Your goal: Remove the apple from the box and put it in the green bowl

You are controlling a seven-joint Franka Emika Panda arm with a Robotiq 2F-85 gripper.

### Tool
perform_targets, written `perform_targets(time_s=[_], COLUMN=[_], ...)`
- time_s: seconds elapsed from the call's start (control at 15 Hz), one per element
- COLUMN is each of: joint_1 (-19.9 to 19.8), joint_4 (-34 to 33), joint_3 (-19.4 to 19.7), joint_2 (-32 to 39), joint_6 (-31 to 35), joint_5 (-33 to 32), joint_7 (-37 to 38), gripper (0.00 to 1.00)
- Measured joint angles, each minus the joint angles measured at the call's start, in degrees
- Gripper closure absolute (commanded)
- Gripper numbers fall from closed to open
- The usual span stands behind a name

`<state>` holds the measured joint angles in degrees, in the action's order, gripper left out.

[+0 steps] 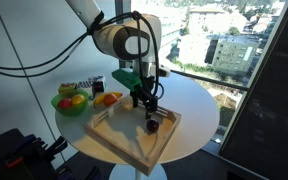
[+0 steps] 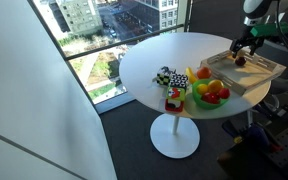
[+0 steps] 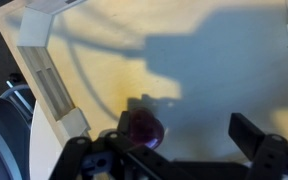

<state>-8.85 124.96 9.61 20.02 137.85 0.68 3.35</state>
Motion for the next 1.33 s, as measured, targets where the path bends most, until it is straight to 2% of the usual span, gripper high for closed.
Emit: perform_targets(time_s=[1.33], joint_1=[-0.4], joint_4=[-3.4], joint_3=[1.7], joint_2=[7.0], joint_6=[6.6], joint_5=[0.0], joint_7=[-0.1], gripper=[0.00])
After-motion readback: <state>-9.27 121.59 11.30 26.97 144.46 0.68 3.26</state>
